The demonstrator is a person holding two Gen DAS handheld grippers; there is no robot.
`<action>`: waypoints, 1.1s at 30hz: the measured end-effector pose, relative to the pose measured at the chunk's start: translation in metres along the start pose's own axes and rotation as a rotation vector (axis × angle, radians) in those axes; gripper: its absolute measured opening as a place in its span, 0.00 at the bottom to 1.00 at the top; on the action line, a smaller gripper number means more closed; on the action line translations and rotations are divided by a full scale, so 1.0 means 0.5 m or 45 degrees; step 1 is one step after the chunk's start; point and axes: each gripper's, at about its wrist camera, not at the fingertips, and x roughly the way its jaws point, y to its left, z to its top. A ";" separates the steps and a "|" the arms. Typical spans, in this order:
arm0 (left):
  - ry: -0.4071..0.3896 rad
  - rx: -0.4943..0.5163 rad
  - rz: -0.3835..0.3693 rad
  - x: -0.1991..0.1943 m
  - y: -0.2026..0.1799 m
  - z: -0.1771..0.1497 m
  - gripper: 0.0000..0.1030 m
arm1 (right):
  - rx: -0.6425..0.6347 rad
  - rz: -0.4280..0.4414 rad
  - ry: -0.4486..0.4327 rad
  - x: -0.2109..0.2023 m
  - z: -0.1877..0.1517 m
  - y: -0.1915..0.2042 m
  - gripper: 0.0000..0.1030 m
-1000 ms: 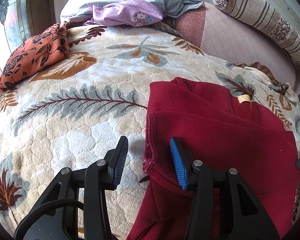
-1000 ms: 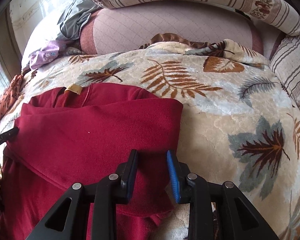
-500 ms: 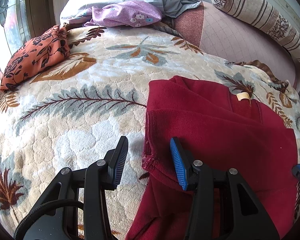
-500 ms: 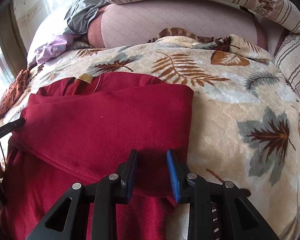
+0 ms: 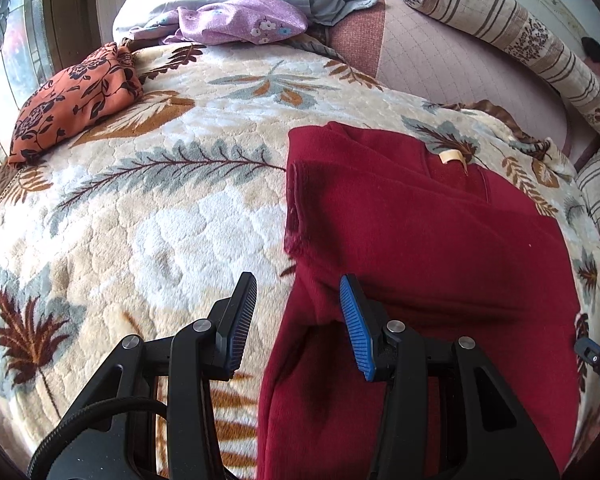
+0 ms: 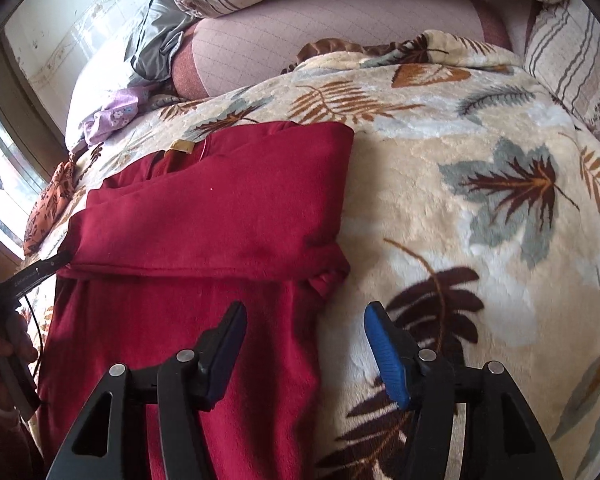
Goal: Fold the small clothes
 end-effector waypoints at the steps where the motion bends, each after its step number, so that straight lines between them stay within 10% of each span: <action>1: 0.008 0.002 -0.010 -0.010 0.003 -0.006 0.42 | 0.025 0.030 0.006 -0.005 -0.009 -0.007 0.57; 33: 0.268 0.087 -0.154 -0.242 0.045 -0.388 0.42 | -0.080 0.403 0.341 -0.186 -0.350 0.013 0.68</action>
